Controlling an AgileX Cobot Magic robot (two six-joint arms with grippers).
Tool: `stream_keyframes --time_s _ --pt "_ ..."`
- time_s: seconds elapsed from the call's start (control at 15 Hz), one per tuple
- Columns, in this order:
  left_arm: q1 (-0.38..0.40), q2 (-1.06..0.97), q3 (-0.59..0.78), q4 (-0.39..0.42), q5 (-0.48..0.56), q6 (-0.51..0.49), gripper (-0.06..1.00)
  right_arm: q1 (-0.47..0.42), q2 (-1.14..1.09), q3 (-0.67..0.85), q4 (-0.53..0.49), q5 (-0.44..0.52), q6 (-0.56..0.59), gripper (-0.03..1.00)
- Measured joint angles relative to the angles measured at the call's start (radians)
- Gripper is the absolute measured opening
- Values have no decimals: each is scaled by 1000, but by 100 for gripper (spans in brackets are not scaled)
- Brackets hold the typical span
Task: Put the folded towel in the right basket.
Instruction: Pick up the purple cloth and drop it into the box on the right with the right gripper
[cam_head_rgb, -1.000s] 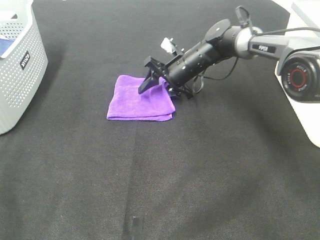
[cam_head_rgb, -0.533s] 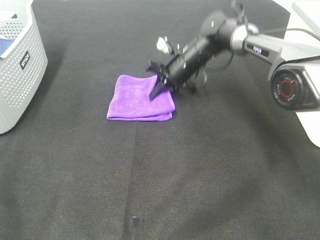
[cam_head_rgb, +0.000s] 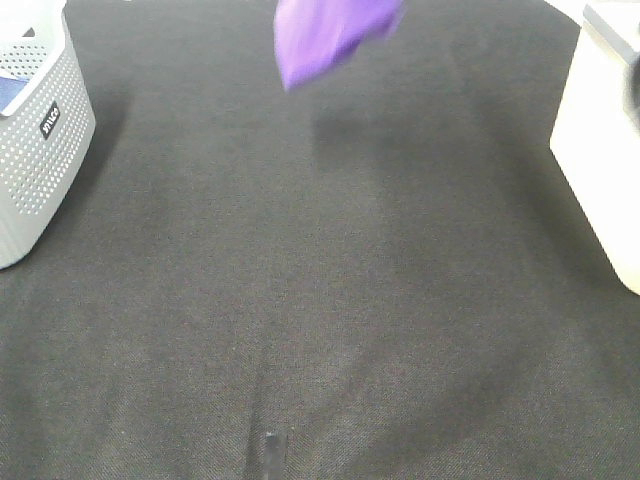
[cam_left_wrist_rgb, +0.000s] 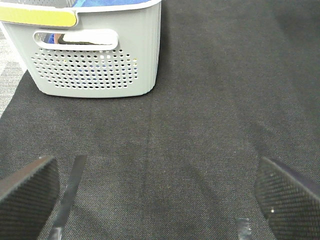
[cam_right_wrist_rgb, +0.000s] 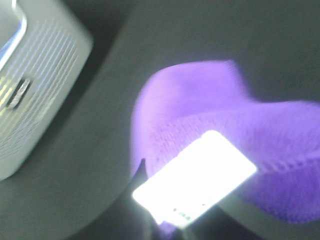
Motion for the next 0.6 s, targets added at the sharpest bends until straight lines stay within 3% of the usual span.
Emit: stream_keyframes --time_s 0.2,0.27,0.6 --pt "0 0 0 0 0 0 99 -18 -186 8 -290 2 -29 5" --pt "0 0 0 0 0 0 99 -85 -266 67 -344 2 -33 5" --pt "0 0 0 0 0 0 99 -475 -392 397 -182 11 -43 5"
